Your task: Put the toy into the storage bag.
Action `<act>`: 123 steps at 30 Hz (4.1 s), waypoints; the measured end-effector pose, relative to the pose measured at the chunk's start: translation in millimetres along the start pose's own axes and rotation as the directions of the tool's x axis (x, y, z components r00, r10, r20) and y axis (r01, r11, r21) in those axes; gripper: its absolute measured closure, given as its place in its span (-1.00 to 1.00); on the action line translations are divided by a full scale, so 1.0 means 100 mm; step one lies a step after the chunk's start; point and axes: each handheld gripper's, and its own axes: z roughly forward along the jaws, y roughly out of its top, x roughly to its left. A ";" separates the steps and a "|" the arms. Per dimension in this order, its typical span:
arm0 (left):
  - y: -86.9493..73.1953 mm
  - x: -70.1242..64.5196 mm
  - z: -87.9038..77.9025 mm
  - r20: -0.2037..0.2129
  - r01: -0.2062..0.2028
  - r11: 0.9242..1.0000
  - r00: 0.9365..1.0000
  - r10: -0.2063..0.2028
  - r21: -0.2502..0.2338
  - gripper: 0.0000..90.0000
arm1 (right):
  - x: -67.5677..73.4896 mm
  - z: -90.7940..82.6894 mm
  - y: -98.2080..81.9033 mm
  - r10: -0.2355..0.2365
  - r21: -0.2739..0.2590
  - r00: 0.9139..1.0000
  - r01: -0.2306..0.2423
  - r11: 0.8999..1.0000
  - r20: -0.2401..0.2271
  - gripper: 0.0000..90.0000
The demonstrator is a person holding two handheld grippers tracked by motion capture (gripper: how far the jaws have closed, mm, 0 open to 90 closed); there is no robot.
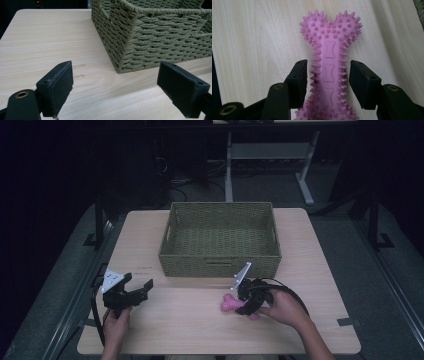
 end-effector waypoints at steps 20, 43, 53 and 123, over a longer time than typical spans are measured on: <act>0.00 0.01 -0.01 0.000 0.001 1.000 1.000 -0.001 0.000 -0.71 | 0.00 0.04 0.01 -0.029 0.016 1.000 0.030 0.999 -0.011 0.28; 0.00 0.01 -0.01 -0.001 0.009 1.000 1.000 -0.009 -0.005 -0.71 | -0.11 -0.30 0.11 -0.049 -0.092 0.995 0.041 0.995 -0.087 0.29; 0.00 0.01 -0.01 -0.003 0.009 1.000 1.000 -0.009 -0.006 -0.71 | -0.15 -0.52 0.20 -0.070 -0.114 0.993 0.059 0.992 -0.095 0.29; 0.01 0.01 0.00 -0.002 0.003 1.000 1.000 -0.003 -0.009 -0.71 | -0.77 -1.34 0.82 -0.093 -0.123 0.993 0.084 0.989 -0.071 0.29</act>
